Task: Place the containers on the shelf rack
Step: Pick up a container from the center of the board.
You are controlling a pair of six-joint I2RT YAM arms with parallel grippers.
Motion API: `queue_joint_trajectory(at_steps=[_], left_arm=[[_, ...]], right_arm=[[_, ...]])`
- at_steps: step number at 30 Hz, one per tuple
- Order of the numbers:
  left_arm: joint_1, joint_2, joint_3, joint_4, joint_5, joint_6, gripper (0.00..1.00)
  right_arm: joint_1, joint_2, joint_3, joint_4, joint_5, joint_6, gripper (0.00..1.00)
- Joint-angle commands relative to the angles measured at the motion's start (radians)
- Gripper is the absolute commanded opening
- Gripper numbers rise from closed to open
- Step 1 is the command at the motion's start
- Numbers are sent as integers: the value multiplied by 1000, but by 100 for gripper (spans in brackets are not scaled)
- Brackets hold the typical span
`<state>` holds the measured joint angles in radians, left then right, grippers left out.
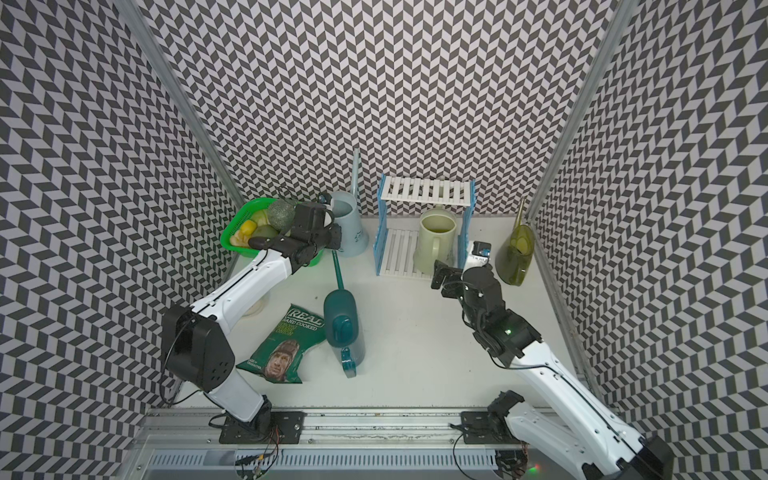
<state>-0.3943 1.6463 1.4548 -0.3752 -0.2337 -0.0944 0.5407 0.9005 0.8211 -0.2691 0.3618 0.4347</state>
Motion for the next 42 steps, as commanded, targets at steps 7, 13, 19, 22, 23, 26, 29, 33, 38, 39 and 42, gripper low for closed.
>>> queue_joint_trajectory(at_steps=[7,13,19,22,23,26,29,33,38,39,42], left_arm=[[11,-140,82,42,-45,40,5],[10,-172,123,29,1,53,6],[-3,-208,192,-13,51,68,6],[-29,-227,244,-40,71,96,6],[-40,-227,273,-56,79,103,6],[-82,-215,377,-118,107,110,7],[-127,-192,454,-147,120,107,7],[-192,-134,573,-181,127,97,7],[-259,-16,731,-214,108,88,7],[-268,4,760,-221,104,84,7],[-283,51,809,-231,98,76,7]], right_arm=[[-2,-28,7,0,2,-9,100],[-1,-22,28,-18,12,-22,100],[-3,-8,45,-32,38,-31,100],[-12,14,56,-50,51,-34,100],[-17,21,62,-57,51,-37,100],[-42,39,75,-73,40,-50,100],[-83,54,81,-82,16,-70,100],[-133,75,90,-93,-25,-98,96],[-189,124,104,-70,-80,-150,90],[-199,137,106,-59,-88,-158,89],[-220,173,110,-20,-109,-196,85]])
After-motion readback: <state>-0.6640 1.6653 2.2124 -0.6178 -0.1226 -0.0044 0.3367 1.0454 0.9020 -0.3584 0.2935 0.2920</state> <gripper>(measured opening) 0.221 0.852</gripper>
